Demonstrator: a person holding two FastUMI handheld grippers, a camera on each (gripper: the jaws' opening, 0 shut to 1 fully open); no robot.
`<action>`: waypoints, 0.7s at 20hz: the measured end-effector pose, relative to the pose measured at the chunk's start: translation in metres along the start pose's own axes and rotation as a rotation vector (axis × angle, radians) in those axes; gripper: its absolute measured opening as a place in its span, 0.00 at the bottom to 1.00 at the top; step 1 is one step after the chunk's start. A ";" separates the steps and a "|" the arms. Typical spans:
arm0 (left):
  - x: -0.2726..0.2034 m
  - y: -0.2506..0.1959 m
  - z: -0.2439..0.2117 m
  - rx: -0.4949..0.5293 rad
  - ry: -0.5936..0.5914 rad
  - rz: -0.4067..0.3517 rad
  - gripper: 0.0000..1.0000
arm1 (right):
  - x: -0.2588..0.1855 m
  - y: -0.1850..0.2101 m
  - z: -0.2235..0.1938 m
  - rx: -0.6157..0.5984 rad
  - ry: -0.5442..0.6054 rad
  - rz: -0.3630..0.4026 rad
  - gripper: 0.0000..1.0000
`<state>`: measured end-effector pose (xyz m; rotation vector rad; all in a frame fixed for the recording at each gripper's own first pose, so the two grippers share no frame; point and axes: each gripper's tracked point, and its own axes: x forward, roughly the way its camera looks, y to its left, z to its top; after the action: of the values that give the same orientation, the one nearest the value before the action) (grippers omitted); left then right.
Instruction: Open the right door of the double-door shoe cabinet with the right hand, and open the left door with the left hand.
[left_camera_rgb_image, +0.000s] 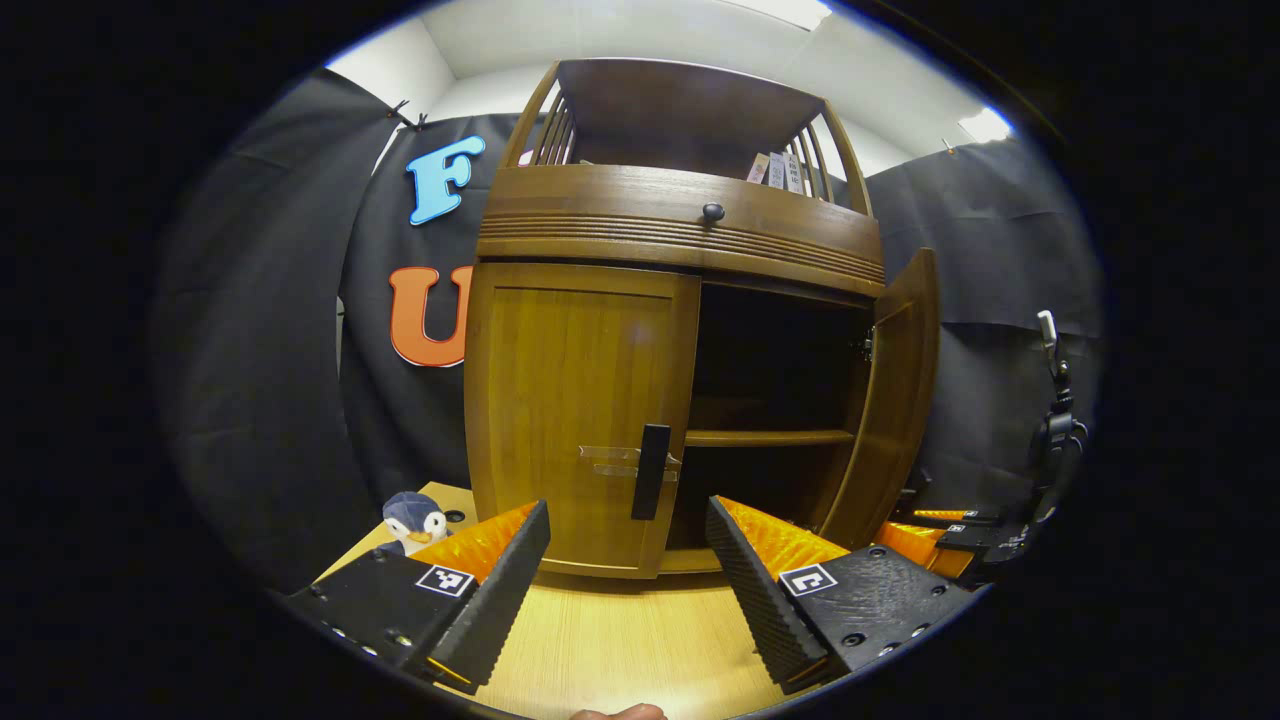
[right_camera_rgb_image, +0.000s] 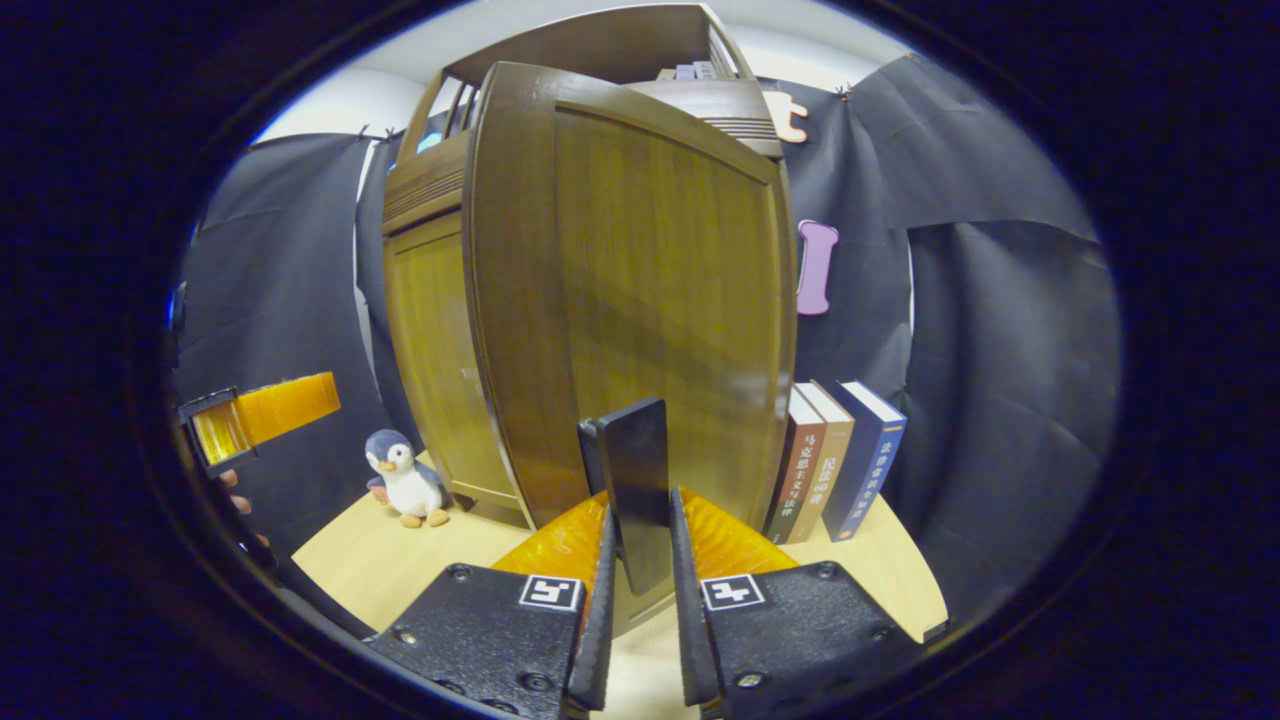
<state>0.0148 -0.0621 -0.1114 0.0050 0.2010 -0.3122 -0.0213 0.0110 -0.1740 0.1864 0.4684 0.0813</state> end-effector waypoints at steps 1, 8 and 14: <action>0.001 -0.001 0.000 0.000 0.001 -0.002 0.95 | -0.003 -0.005 -0.001 0.004 0.000 -0.012 0.30; 0.009 -0.016 -0.004 -0.009 0.018 -0.030 0.95 | -0.020 -0.038 -0.002 0.048 -0.012 -0.092 0.25; 0.010 -0.025 -0.008 -0.006 0.033 -0.056 0.95 | -0.031 -0.076 -0.001 0.066 -0.021 -0.219 0.20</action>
<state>0.0146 -0.0889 -0.1207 -0.0010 0.2355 -0.3678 -0.0462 -0.0671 -0.1761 0.1990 0.4686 -0.1505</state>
